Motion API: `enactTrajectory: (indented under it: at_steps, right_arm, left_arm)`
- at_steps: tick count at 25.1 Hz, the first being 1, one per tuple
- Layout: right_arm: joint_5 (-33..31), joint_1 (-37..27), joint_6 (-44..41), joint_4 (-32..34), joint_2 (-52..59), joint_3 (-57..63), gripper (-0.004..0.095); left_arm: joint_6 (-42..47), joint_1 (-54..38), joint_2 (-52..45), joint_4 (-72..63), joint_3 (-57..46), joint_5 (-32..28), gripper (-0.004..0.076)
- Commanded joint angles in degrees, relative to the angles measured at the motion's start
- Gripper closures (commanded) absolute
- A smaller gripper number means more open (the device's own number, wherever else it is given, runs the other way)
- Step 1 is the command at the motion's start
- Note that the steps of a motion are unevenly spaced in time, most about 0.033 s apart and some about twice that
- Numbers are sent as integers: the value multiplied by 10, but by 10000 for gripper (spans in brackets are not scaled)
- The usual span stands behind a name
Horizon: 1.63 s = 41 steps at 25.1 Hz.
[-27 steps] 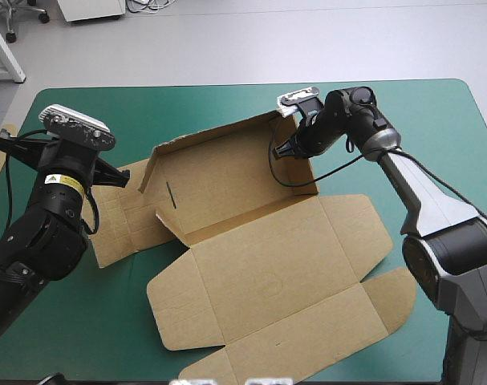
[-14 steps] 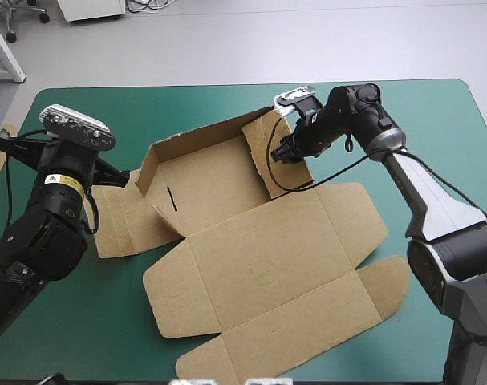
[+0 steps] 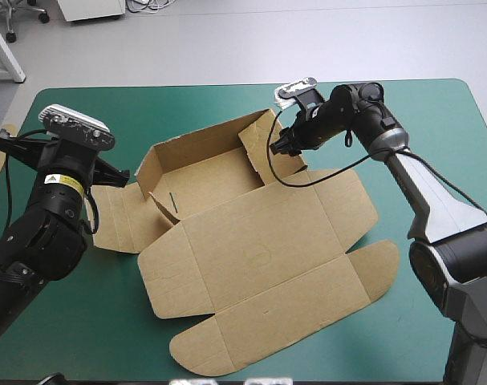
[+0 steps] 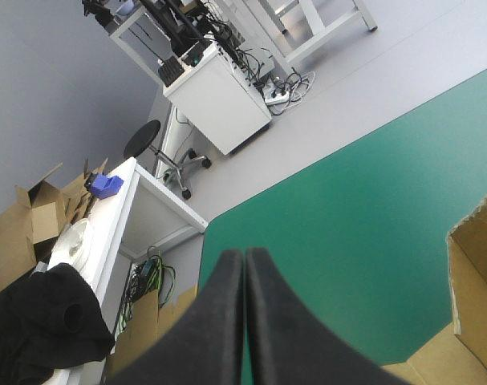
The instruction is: Fold the box
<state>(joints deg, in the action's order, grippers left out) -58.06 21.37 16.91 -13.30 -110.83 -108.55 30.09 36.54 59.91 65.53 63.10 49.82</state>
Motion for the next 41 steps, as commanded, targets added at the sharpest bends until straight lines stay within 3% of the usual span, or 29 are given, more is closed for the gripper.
enactTrajectory:
  at_steps: [1,5,13,25,35,37,39,41]
  right_arm:
    - [30,-3,7,-8,26,-19,391]
    - [20,-3,7,-8,-1,-24,391]
    - [-102,-3,-13,-6,-102,-168,388]
    - [-105,-3,-14,7,-125,-172,330]
    - [-132,-3,-24,14,-129,-172,553]
    - [-132,-3,-42,25,-129,-172,674]
    - [-132,-3,-50,28,-128,-172,885]
    - [-132,-3,-62,31,-125,-172,916]
  left_arm:
    - [1,0,-8,25,14,-17,726]
    - [1,0,-8,25,14,-17,726]
    - [-2,0,-8,23,14,-17,726]
    - [-2,0,-8,26,14,-10,726]
    - [-3,0,-8,30,14,-10,726]
    - [-3,0,-8,30,14,-10,726]
    - [-3,0,-8,28,14,-7,726]
    - [-3,0,-10,22,14,-6,726]
